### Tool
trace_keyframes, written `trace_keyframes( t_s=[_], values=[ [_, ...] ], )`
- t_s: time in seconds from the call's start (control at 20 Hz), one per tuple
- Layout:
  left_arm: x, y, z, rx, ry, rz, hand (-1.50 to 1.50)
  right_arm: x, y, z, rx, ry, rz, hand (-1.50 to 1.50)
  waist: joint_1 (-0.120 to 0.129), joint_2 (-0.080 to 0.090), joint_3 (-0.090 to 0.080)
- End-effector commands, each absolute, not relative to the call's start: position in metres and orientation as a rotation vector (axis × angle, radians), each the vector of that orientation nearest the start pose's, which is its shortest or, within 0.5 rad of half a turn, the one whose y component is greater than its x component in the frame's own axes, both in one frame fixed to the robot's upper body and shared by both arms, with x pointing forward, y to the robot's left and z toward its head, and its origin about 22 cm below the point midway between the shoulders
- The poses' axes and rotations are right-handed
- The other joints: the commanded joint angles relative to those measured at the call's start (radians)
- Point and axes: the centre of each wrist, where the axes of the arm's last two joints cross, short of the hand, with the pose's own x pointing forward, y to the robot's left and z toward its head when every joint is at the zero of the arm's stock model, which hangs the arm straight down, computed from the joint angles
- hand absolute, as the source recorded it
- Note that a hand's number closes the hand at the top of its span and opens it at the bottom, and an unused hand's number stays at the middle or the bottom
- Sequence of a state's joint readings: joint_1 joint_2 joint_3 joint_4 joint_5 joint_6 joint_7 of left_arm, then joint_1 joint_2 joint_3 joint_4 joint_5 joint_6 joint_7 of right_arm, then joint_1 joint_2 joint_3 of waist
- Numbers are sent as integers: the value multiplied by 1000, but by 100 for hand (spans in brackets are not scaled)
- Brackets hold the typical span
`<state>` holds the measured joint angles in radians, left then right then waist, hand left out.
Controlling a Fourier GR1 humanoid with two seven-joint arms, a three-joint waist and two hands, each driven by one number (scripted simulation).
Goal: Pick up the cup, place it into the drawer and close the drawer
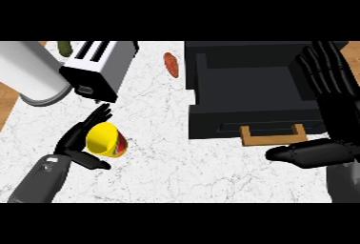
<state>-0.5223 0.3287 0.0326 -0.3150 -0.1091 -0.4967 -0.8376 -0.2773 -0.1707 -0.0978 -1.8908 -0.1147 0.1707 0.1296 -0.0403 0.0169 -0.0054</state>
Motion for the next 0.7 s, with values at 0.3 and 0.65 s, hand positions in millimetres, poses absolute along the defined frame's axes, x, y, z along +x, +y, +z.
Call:
trace_keyframes(
  t_s=[0.3, 0.65],
  values=[
    [302, 312, -115, -480, -1623, -374, -150, 277, -252, 158, 109, -2005, 297, -150, -11, 2, -1],
    [300, 310, -118, -530, -1633, -390, -150, 278, -250, 157, 99, -2001, 292, -150, -5, 3, -1]
  ],
)
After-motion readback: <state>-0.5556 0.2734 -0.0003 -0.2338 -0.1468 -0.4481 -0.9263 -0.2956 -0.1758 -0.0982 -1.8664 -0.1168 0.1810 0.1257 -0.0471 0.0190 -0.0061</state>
